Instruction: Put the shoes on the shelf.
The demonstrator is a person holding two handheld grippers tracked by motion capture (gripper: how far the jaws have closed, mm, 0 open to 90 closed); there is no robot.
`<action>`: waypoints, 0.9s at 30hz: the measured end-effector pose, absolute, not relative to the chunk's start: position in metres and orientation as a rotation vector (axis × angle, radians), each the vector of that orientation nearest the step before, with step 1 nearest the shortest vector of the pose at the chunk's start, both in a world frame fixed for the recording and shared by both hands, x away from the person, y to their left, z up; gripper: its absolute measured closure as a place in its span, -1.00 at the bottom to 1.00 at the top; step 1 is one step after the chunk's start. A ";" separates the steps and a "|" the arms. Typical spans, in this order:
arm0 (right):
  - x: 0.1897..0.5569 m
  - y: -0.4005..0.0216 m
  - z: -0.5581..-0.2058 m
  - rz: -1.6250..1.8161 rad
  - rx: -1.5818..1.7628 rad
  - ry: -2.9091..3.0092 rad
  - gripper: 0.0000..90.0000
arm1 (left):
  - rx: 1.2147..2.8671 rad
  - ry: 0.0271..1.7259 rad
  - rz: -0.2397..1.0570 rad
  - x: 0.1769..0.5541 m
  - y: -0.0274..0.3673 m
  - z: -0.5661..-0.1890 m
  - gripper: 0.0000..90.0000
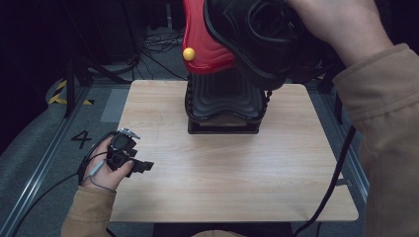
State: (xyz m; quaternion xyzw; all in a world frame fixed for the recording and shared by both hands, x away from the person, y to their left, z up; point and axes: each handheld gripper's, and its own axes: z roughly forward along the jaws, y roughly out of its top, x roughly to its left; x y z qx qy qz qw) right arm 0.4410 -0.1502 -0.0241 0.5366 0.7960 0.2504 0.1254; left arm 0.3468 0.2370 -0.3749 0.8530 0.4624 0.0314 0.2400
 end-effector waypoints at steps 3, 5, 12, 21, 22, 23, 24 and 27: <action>0.456 -0.144 -0.020 0.727 1.586 2.285 0.82 | 2.329 1.273 0.093 0.346 0.239 -0.374 -0.49; 0.465 -0.139 -0.016 0.734 1.602 2.262 0.82 | 2.325 1.274 0.084 0.347 0.239 -0.376 -0.49; 0.491 -0.124 -0.012 0.757 1.625 2.215 0.82 | 2.325 1.279 0.078 0.349 0.243 -0.378 -0.48; 0.529 -0.111 -0.020 0.799 1.653 2.102 0.82 | 2.298 1.273 0.084 0.349 0.252 -0.376 -0.48; 0.532 -0.110 -0.020 0.796 1.660 2.096 0.82 | 2.289 1.276 0.071 0.349 0.253 -0.376 -0.49; 0.535 -0.109 -0.021 0.795 1.667 2.085 0.82 | 2.281 1.280 0.078 0.349 0.255 -0.376 -0.48; 0.538 -0.108 -0.022 0.793 1.673 2.074 0.82 | 2.281 1.280 0.075 0.349 0.256 -0.375 -0.49; 0.547 -0.105 -0.026 0.812 1.684 2.039 0.82 | 2.276 1.279 0.075 0.350 0.258 -0.375 -0.49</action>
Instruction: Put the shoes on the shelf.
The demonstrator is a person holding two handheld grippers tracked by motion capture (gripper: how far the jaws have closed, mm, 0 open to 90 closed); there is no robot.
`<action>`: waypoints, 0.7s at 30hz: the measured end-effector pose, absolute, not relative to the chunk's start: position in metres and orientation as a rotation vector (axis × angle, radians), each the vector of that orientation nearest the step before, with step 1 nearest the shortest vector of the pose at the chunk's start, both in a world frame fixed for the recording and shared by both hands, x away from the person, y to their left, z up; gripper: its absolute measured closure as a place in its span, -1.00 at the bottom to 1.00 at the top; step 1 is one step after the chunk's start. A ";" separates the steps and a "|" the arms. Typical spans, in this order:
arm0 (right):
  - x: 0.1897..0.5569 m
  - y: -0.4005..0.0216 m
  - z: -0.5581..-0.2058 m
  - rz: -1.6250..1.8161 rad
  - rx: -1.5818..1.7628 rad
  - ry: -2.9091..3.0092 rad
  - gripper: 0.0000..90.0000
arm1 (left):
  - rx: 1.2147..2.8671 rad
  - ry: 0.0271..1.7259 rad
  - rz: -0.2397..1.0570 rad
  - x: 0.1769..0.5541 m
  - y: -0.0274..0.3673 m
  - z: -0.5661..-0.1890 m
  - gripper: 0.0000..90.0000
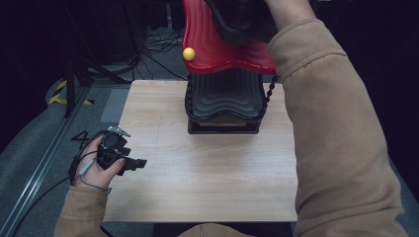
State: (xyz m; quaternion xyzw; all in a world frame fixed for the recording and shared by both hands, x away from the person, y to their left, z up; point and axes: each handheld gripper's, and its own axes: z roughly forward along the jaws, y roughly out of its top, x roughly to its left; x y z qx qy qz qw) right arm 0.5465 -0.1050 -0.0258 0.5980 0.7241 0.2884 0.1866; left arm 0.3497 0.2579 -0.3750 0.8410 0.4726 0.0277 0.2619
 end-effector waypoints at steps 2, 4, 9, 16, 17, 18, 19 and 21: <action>0.551 -0.103 -0.029 0.822 1.685 2.022 0.82 | 2.274 1.280 0.075 0.350 0.257 -0.375 -0.49; 0.555 -0.102 -0.033 0.839 1.689 2.002 0.82 | 2.276 1.264 0.073 0.350 0.256 -0.374 -0.49; 0.561 -0.097 -0.040 0.857 1.698 1.955 0.82 | 2.267 1.262 0.090 0.349 0.260 -0.371 -0.49; 0.563 -0.086 -0.054 0.857 1.660 1.926 0.80 | 2.263 1.266 0.080 0.348 0.258 -0.371 -0.48; 0.562 -0.084 -0.056 0.865 1.661 1.928 0.80 | 2.267 1.262 0.082 0.349 0.257 -0.371 -0.48; 0.563 -0.083 -0.058 0.868 1.661 1.926 0.79 | 2.273 1.257 0.087 0.349 0.257 -0.371 -0.49; 0.563 -0.082 -0.061 0.868 1.663 1.925 0.79 | 2.275 1.258 0.086 0.349 0.256 -0.371 -0.48; 0.564 -0.079 -0.069 0.864 1.655 1.933 0.78 | 2.274 1.253 0.079 0.349 0.255 -0.370 -0.48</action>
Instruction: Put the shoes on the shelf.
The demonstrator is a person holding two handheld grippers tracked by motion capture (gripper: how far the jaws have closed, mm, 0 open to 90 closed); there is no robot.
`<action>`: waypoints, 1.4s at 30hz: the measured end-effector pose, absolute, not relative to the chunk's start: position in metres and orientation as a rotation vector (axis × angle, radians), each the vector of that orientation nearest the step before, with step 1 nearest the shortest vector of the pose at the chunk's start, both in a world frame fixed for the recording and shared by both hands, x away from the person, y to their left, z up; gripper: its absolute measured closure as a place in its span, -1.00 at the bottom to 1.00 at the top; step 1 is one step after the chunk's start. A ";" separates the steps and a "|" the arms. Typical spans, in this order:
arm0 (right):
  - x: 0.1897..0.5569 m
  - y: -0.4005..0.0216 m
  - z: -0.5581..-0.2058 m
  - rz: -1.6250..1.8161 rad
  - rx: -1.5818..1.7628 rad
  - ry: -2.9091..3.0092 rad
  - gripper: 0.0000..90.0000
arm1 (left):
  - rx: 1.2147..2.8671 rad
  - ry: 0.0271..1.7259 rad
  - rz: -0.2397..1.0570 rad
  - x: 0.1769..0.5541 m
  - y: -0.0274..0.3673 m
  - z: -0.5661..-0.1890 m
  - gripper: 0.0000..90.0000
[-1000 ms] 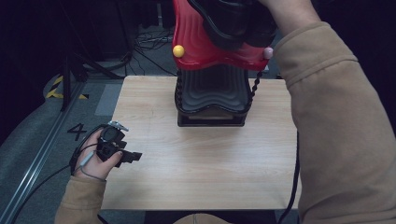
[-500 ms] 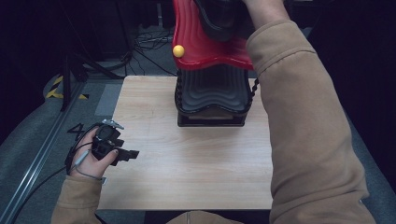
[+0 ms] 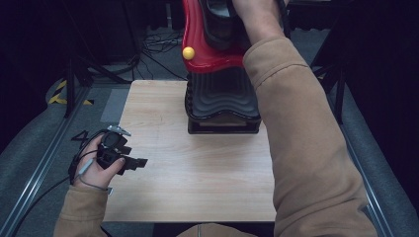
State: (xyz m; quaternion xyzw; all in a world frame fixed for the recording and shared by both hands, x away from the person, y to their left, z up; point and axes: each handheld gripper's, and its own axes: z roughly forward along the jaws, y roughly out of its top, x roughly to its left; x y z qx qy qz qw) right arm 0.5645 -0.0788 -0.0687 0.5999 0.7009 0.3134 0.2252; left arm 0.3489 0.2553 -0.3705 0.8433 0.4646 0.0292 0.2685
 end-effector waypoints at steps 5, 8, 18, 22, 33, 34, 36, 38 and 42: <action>0.570 -0.079 -0.087 0.835 1.650 1.945 0.78 | 2.282 1.255 0.083 0.349 0.254 -0.371 -0.49; 0.568 -0.078 -0.088 0.826 1.631 1.948 0.77 | 2.285 1.257 0.071 0.350 0.253 -0.373 -0.48; 0.558 -0.077 -0.092 0.781 1.626 1.984 0.69 | 2.291 1.247 0.068 0.351 0.248 -0.372 -0.49; 0.560 -0.081 -0.092 0.823 1.606 1.991 0.41 | 2.294 1.243 0.069 0.350 0.245 -0.370 -0.49; 0.541 -0.095 -0.072 0.887 1.494 2.079 0.19 | 2.312 1.235 0.070 0.353 0.239 -0.371 -0.49; 0.541 -0.095 -0.072 0.887 1.494 2.079 0.19 | 2.314 1.239 0.071 0.354 0.238 -0.370 -0.49; 0.533 -0.104 -0.066 0.900 1.455 2.084 0.16 | 2.317 1.233 0.079 0.355 0.235 -0.370 -0.49; 0.525 -0.113 -0.060 0.921 1.411 2.098 0.12 | 2.319 1.227 0.079 0.355 0.233 -0.370 -0.49; 0.506 -0.139 -0.049 0.950 1.337 2.158 0.09 | 2.339 1.230 0.094 0.353 0.230 -0.370 -0.49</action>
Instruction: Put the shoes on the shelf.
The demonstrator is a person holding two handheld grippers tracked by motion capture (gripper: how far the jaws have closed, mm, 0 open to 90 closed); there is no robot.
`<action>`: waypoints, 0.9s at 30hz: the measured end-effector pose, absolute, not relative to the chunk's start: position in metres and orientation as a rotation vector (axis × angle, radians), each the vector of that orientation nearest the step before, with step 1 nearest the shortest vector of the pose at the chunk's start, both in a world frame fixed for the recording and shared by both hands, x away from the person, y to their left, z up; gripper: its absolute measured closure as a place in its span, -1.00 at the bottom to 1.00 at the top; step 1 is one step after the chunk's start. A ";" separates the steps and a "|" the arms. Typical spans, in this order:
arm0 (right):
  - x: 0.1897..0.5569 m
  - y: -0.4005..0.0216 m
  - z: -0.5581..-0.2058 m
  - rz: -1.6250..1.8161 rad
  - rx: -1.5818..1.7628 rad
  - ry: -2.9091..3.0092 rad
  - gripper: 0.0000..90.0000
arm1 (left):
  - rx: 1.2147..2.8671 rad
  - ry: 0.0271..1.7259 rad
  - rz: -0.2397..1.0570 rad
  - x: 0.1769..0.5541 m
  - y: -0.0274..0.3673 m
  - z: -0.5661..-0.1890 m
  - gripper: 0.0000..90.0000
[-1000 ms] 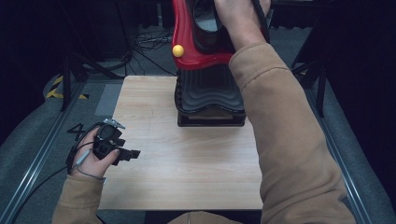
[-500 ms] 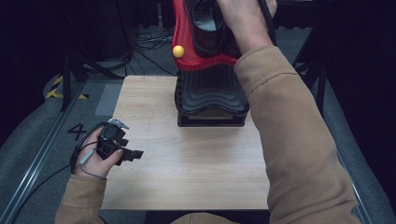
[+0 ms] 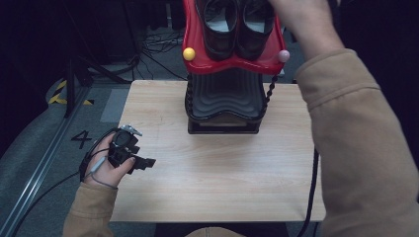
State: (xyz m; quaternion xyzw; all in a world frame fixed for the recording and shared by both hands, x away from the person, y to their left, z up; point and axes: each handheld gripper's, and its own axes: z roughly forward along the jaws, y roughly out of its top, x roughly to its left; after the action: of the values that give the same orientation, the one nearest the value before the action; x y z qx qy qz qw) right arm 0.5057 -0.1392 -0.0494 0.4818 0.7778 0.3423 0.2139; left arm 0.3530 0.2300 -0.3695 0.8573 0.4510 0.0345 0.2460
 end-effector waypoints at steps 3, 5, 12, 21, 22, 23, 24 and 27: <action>0.495 -0.152 -0.047 0.997 1.275 2.204 0.03 | 2.345 1.219 0.101 0.351 0.229 -0.366 -0.49; 0.484 -0.164 -0.046 1.002 1.246 2.222 0.03 | 2.341 1.215 0.111 0.349 0.228 -0.364 -0.49; 0.443 -0.214 -0.049 1.032 1.137 2.252 0.01 | 2.327 1.231 0.137 0.346 0.231 -0.361 -0.49; 0.421 -0.252 -0.063 1.012 1.096 2.285 -0.04 | 2.299 1.252 0.136 0.345 0.235 -0.360 -0.49; 0.420 -0.253 -0.065 1.017 1.101 2.286 -0.04 | 2.300 1.253 0.140 0.344 0.236 -0.360 -0.49; 0.419 -0.256 -0.068 1.018 1.097 2.291 -0.04 | 2.298 1.253 0.144 0.344 0.237 -0.360 -0.48; 0.417 -0.258 -0.072 1.019 1.098 2.295 -0.04 | 2.300 1.258 0.143 0.343 0.238 -0.360 -0.48; 0.415 -0.262 -0.079 1.026 1.095 2.313 -0.05 | 2.296 1.267 0.151 0.340 0.240 -0.362 -0.48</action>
State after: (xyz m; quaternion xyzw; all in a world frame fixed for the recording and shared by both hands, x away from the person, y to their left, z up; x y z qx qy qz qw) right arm 0.4150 -0.2622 -0.0792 0.3899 0.8234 0.3652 0.1912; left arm 0.3401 0.2402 -0.3617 0.8453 0.4665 0.0555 0.2545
